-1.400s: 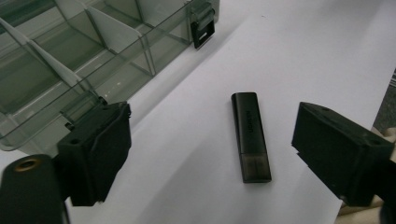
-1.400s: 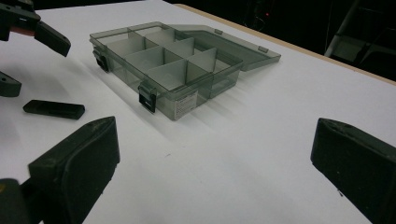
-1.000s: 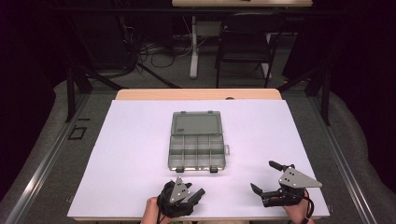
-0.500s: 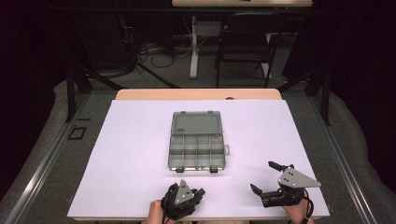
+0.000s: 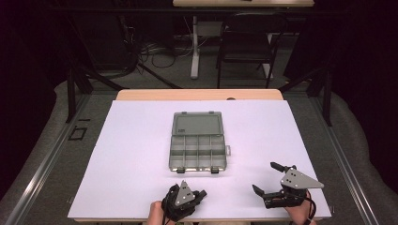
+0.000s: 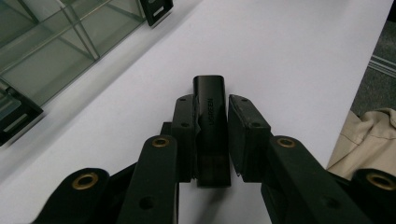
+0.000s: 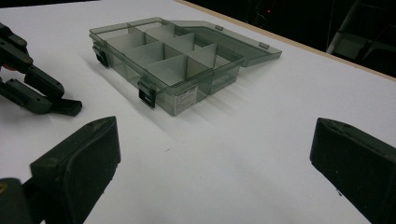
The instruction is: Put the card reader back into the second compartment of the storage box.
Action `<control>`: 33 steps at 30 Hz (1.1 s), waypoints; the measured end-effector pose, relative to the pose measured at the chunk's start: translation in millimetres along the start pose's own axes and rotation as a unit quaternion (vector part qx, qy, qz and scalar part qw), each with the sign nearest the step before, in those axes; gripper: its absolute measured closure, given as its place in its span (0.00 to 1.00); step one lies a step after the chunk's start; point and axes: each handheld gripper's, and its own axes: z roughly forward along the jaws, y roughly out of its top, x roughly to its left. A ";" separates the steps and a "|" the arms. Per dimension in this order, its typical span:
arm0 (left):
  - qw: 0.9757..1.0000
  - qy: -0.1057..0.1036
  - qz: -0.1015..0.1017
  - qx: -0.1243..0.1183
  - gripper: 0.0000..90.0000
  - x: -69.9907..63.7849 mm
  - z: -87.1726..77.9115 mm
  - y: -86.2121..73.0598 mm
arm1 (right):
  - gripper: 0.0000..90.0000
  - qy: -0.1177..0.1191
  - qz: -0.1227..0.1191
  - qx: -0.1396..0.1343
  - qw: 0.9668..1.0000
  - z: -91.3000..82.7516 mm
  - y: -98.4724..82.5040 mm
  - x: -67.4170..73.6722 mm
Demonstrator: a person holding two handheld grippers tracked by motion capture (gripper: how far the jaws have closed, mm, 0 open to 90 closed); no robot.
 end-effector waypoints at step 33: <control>0.999 -0.004 0.003 -0.037 0.82 10.4 -18.7 10.8 | 0.02 0.000 0.002 0.010 1.000 1.6 -1.3 -1.1</control>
